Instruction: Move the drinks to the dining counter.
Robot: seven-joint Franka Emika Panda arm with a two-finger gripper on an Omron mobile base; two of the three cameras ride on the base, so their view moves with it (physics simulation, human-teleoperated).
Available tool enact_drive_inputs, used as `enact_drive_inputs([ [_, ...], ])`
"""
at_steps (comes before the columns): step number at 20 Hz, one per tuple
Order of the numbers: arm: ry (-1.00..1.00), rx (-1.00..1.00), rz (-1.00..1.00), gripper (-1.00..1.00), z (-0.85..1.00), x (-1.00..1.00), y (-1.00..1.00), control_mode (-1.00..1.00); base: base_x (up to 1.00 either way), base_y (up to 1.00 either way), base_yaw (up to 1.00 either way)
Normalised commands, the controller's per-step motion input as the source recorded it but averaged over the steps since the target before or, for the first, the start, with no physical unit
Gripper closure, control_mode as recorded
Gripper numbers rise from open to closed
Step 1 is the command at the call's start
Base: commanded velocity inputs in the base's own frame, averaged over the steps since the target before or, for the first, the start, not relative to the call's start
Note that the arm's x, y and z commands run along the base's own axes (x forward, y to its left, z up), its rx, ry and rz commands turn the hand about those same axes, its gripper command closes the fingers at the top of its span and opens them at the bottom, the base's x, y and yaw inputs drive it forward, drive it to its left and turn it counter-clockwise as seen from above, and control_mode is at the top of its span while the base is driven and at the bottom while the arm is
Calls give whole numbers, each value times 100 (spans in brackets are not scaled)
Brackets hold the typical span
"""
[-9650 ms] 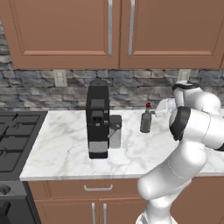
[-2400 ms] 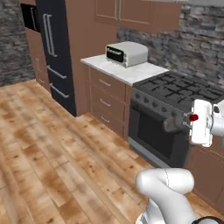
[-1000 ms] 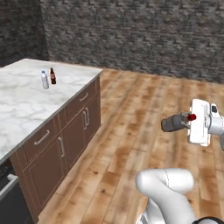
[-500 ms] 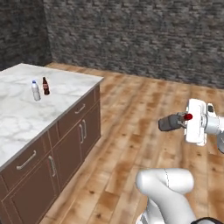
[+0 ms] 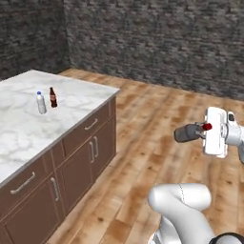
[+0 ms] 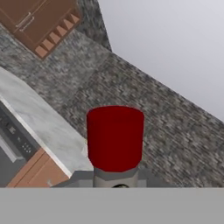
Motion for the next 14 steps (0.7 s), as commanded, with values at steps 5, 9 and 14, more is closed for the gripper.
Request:
enact_drive_inputs([
  [5,0,0,0,100,0,0,0,100,35,11,43],
  [9,0,0,0,100,0,0,0,100,50,1,45],
  [14,0,0,0,100,0,0,0,100,57,-40,28],
])
